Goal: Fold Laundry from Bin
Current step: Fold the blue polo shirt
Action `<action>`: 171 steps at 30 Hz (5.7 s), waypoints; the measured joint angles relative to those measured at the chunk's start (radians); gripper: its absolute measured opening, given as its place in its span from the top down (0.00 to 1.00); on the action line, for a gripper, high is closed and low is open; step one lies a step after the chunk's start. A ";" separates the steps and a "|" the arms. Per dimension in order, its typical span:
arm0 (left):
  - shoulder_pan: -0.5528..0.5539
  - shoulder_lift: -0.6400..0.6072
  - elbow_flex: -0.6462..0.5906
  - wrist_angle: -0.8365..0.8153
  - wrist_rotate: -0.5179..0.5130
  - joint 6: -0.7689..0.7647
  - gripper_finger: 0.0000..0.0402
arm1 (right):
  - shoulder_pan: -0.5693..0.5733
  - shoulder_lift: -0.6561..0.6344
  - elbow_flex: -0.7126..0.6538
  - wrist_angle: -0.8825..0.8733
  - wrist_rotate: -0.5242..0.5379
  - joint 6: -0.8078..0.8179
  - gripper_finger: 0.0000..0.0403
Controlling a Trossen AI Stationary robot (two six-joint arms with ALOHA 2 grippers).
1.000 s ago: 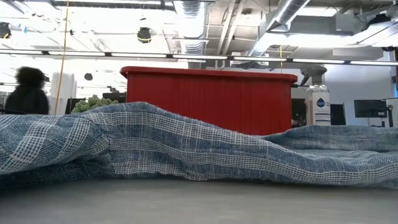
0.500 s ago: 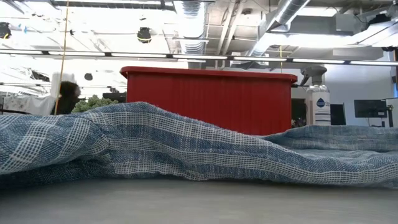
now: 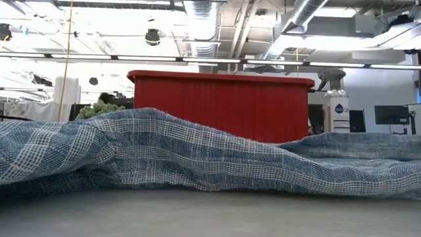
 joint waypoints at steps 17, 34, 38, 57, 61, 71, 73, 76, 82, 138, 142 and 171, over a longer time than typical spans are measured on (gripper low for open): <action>-0.020 0.038 0.090 -0.009 -0.038 0.171 0.54 | -0.006 0.000 0.000 -0.002 0.005 -0.018 0.34; -0.027 0.111 0.093 -0.075 -0.100 0.229 0.58 | -0.005 0.000 0.000 -0.003 0.000 -0.003 0.34; -0.022 0.110 0.093 -0.086 -0.099 0.218 0.69 | -0.005 0.000 0.000 -0.002 0.000 0.031 0.34; 0.046 0.111 0.293 -0.453 -0.070 -0.133 1.00 | 0.017 -0.002 -0.150 0.320 0.032 0.028 0.34; 0.044 0.111 0.298 -0.483 -0.068 -0.182 1.00 | 0.037 0.004 -0.188 0.334 0.034 0.062 0.34; 0.036 0.111 0.299 -0.474 -0.053 -0.170 1.00 | 0.041 0.005 -0.250 0.343 0.001 0.142 0.34; 0.035 0.111 0.300 -0.442 -0.003 -0.131 0.98 | 0.041 0.005 -0.250 0.343 0.001 0.137 0.34; 0.046 0.111 0.336 -0.443 0.158 -0.091 0.93 | 0.039 0.005 -0.250 0.345 0.001 0.138 0.34; 0.042 0.108 0.499 -0.673 0.230 -0.466 0.77 | 0.040 0.005 -0.250 0.347 0.001 0.189 0.34; -0.075 0.118 0.453 -0.186 -0.109 -0.311 0.62 | -0.106 0.005 -0.250 0.374 -0.007 0.157 0.34; -0.077 0.118 0.434 -0.177 -0.073 -0.121 0.58 | -0.119 0.005 -0.250 0.372 0.000 0.154 0.34; -0.054 0.118 0.194 -0.132 -0.197 0.153 0.39 | -0.129 0.005 -0.250 0.372 -0.020 0.173 0.34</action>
